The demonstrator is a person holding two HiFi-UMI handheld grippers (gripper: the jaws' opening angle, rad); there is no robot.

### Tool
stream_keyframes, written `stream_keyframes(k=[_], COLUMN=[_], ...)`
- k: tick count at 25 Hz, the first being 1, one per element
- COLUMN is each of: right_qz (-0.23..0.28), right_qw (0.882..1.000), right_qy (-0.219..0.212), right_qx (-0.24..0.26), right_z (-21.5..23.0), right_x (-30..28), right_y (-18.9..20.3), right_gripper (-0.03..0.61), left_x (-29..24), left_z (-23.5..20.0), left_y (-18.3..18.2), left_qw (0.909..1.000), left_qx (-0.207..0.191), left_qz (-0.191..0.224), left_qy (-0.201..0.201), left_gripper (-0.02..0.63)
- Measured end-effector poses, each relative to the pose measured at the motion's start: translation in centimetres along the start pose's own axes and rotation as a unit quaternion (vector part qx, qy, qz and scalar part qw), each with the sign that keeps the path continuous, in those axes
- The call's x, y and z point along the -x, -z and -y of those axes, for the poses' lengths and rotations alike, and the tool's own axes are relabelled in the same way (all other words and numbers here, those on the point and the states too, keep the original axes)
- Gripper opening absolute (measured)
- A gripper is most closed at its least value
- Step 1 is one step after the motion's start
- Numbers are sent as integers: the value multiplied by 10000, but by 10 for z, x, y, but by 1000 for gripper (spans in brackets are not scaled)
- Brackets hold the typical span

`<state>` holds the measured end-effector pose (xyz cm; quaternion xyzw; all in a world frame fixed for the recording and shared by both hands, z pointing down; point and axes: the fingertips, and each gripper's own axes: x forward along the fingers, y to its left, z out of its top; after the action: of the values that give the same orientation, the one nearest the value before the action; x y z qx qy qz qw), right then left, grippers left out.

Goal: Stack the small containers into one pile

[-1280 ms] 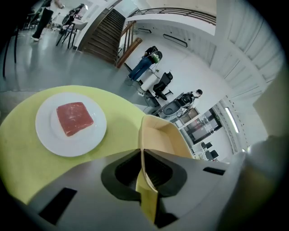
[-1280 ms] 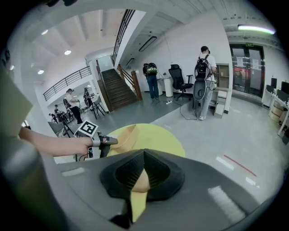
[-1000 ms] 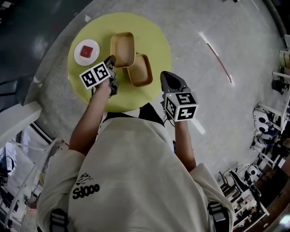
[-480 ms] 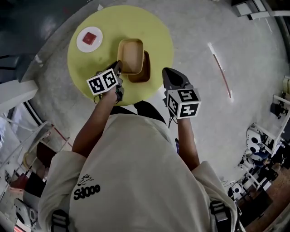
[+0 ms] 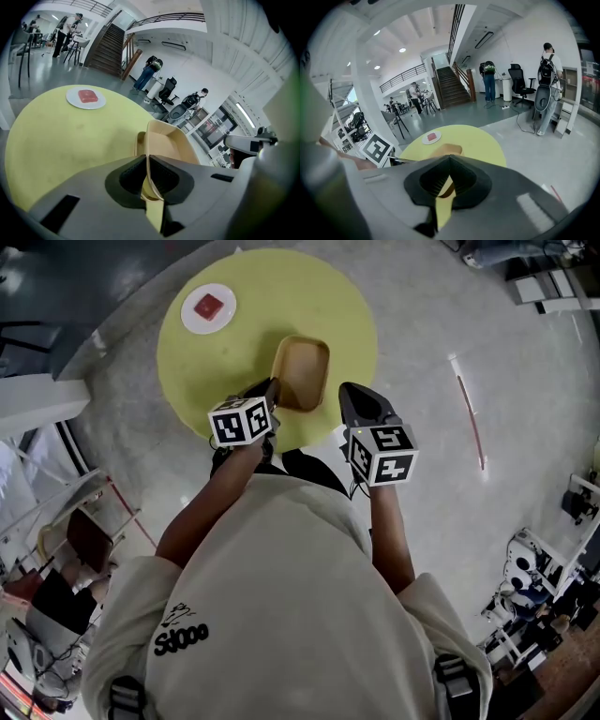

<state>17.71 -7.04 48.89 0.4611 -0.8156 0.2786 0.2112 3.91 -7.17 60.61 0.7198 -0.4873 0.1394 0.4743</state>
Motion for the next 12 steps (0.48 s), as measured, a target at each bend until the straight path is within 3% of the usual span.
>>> stream_keyframes(k=[6,12], right_qz=[-23,-6], right_qw=[9999,9999], right_qy=[-97,-117], right_qx=[42,13], right_z=[-2,-2], right_x=[0,6], right_y=[8,19], right_gripper=[11,11], left_x=[2,2], left_z=[-1,0], left_y=[16,13], left_qw=[9993,9949], left_qx=[69,-461], left_qz=[93,287], left_qy=[-344,-847], left_gripper=[25,25])
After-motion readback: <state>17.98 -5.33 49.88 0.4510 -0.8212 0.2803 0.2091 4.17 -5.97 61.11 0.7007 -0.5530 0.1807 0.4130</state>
